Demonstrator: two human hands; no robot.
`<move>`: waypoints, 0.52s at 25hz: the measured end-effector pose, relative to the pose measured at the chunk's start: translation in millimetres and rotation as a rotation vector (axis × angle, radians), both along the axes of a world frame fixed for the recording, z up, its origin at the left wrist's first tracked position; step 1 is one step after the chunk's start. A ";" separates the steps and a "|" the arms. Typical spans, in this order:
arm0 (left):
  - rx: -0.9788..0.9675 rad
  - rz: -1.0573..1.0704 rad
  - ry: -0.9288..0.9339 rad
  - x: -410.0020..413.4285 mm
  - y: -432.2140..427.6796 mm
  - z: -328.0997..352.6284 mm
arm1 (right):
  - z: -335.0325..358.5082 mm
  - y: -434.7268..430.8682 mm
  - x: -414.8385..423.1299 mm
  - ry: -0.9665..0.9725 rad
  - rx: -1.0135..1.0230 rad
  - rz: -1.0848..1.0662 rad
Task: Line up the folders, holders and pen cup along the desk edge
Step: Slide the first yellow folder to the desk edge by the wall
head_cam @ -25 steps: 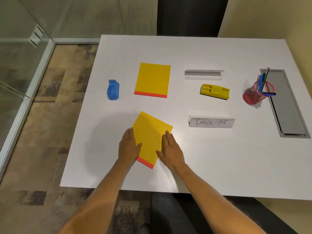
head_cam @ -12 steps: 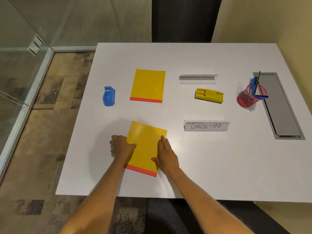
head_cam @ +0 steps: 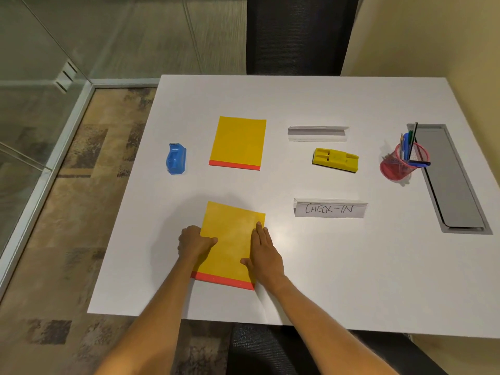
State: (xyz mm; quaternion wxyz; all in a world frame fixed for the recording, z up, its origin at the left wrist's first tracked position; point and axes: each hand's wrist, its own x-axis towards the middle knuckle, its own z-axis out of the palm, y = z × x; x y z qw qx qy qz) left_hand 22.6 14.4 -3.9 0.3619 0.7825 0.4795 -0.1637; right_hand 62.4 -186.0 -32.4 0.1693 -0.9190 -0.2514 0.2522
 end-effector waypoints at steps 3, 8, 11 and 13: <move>-0.069 0.010 -0.144 -12.2 -5.9 2.1 | 1.7 -1.7 2.5 -0.001 0.005 0.022; -0.249 0.133 -0.322 -34.5 -10.0 13.7 | 17.1 -6.8 5.3 0.011 0.063 0.051; -0.301 0.241 -0.400 -45.3 -13.8 24.2 | 33.7 -8.7 -0.4 0.044 0.174 -0.028; -0.336 0.301 -0.454 -51.3 -16.5 35.6 | 49.3 -9.8 -4.8 0.061 0.273 -0.093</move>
